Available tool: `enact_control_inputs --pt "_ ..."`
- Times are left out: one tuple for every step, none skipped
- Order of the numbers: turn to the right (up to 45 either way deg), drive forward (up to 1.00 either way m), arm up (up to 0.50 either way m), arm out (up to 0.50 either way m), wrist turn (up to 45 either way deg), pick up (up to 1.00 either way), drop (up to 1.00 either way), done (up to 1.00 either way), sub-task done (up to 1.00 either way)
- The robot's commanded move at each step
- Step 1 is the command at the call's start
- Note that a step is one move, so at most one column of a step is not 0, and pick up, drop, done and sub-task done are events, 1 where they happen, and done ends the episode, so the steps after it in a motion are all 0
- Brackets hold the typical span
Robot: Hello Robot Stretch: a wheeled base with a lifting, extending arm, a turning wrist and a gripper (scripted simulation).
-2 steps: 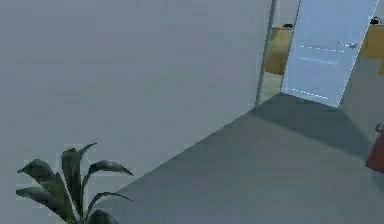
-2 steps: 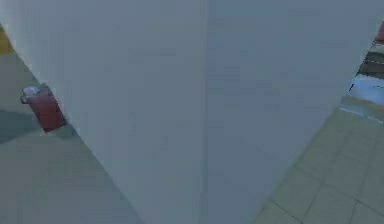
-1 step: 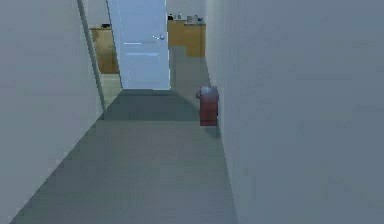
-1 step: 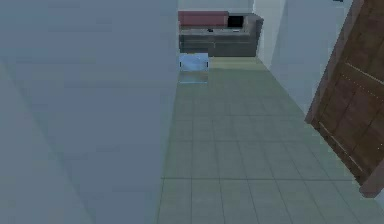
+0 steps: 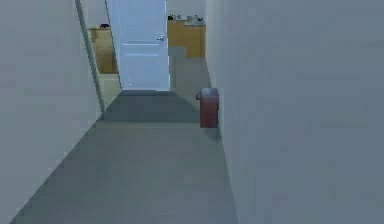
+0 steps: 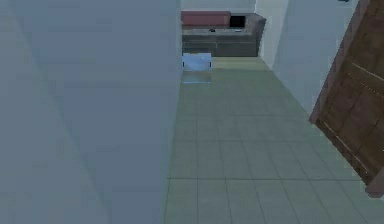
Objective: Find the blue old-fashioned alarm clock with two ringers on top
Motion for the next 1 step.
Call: enact_control_inputs --pt "-18.0 0.00 0.00 0.00 0.0 0.00 0.00 0.00 0.00"
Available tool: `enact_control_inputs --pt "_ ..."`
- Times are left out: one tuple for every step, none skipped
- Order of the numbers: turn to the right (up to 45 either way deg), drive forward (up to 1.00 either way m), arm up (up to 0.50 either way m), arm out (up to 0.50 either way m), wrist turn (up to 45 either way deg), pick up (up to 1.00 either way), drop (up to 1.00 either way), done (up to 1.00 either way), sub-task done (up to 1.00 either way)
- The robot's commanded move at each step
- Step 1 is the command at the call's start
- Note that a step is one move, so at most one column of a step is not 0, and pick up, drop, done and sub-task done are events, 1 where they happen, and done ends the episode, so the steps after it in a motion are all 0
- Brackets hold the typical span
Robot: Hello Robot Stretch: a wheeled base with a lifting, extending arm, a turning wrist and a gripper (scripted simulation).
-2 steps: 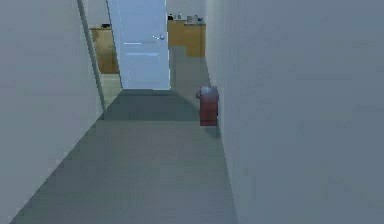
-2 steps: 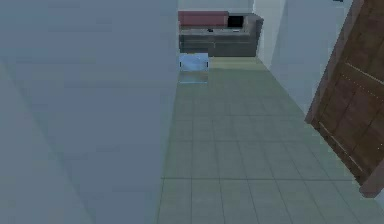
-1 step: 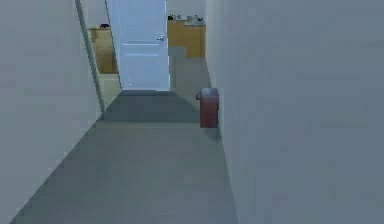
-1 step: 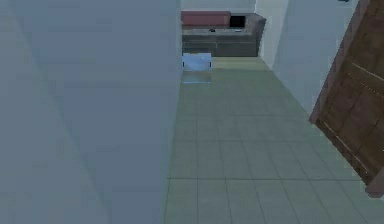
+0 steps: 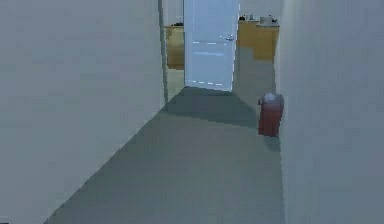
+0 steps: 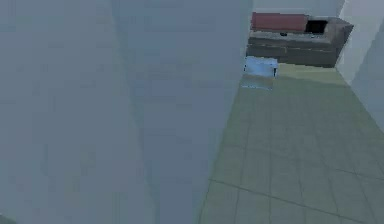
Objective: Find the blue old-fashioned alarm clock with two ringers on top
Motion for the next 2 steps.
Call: enact_control_inputs --pt "0.0 1.00 0.00 0.00 0.0 0.00 0.00 0.00 0.00" --pt "0.0 1.00 0.00 0.00 0.0 0.00 0.00 0.00 0.00"
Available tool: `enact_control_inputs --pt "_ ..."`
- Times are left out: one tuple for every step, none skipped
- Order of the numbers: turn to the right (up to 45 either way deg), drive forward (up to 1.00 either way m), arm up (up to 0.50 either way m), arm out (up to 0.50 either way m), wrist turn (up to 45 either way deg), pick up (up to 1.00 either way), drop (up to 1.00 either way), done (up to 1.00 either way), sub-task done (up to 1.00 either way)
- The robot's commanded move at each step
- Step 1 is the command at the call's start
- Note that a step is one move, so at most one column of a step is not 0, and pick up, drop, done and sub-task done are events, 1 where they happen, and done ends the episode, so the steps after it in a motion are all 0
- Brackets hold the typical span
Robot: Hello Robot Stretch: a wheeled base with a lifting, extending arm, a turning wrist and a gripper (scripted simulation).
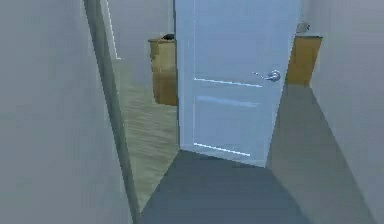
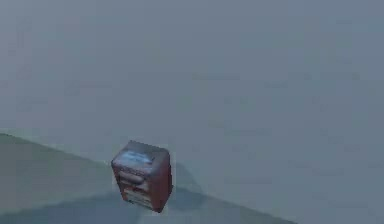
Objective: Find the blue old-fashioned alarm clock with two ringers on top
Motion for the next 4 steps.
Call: enact_control_inputs --pt "0.0 1.00 0.00 0.00 0.0 0.00 0.00 0.00 0.00" --pt "-15.0 0.00 0.00 0.00 0.0 0.00 0.00 0.00 0.00" --pt "0.0 0.15 0.00 0.00 0.0 0.00 0.00 0.00 0.00" --pt "-45.0 0.00 0.00 0.00 0.0 0.00 0.00 0.00 0.00"
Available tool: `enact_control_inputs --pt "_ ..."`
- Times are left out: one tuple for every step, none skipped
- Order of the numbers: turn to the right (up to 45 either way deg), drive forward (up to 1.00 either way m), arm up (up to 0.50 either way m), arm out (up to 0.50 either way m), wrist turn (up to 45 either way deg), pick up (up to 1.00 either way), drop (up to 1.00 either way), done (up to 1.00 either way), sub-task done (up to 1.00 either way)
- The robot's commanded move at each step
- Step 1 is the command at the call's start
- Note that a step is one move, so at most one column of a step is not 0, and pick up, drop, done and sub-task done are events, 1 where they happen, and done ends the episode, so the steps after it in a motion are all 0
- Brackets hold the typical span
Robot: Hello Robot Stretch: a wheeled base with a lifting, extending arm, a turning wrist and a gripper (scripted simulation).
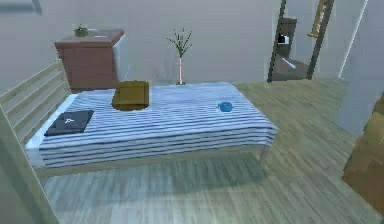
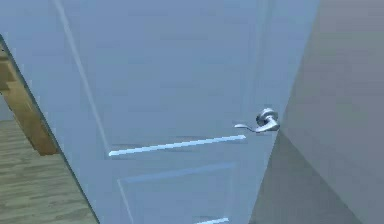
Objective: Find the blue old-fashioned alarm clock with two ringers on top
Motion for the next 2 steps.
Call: enact_control_inputs --pt "0.0 0.15 0.00 0.00 0.0 0.00 0.00 0.00 0.00" --pt "30.0 0.00 0.00 0.00 0.0 0.00 0.00 0.00 0.00"
